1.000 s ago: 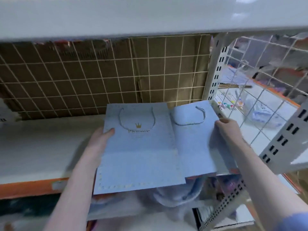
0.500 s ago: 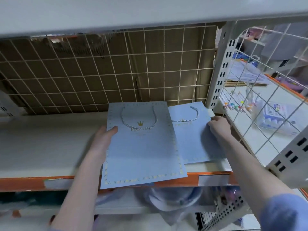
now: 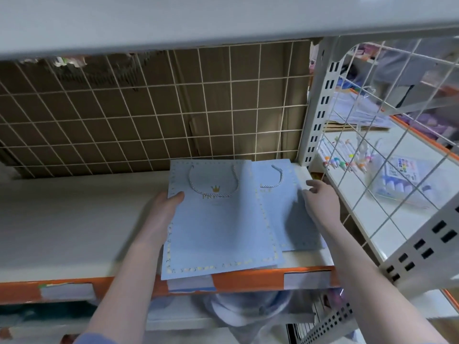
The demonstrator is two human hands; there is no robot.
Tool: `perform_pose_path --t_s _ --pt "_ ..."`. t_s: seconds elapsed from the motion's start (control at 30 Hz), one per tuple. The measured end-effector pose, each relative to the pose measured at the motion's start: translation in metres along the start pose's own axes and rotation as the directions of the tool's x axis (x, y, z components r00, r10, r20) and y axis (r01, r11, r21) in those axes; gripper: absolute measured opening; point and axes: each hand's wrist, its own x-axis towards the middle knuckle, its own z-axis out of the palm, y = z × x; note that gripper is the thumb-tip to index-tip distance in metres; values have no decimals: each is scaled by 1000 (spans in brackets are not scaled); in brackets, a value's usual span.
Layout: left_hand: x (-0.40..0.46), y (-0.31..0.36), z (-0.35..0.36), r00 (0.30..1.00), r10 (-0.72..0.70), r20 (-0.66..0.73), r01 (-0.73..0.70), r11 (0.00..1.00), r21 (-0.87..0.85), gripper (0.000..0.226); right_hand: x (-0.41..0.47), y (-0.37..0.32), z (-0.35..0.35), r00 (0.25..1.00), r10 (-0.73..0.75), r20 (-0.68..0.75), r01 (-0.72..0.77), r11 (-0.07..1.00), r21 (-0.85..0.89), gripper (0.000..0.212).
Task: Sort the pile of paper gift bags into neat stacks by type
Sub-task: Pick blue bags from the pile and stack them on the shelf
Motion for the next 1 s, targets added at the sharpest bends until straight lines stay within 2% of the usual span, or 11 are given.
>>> perform_pose_path --t_s 0.27,0.37,0.47,0.53,0.63,0.83,1.0 --pt "28 -2 66 999 -10 39 8 998 56 28 -15 16 -18 988 -90 -124 78 992 -97 37" --pt "38 -6 89 1000 3 19 -4 996 91 30 -17 17 -17 990 -91 -105 75 987 -142 38" --pt "42 -10 104 996 59 -73 -45 982 182 26 -18 18 -15 993 -96 -62 82 978 -191 39" --pt "41 -11 108 981 145 -129 -94 936 339 24 -19 19 -13 995 -98 -35 88 971 -222 39" --pt "44 -20 105 963 244 -118 -124 784 608 32 -20 18 -11 996 -94 -9 88 965 -248 40" --pt "50 -30 98 960 274 -53 -167 716 678 23 -25 19 -9 994 -105 23 107 948 -301 36" --pt "41 -30 98 959 283 -7 -187 652 735 28 -29 21 -5 987 -157 30 157 920 -358 29"
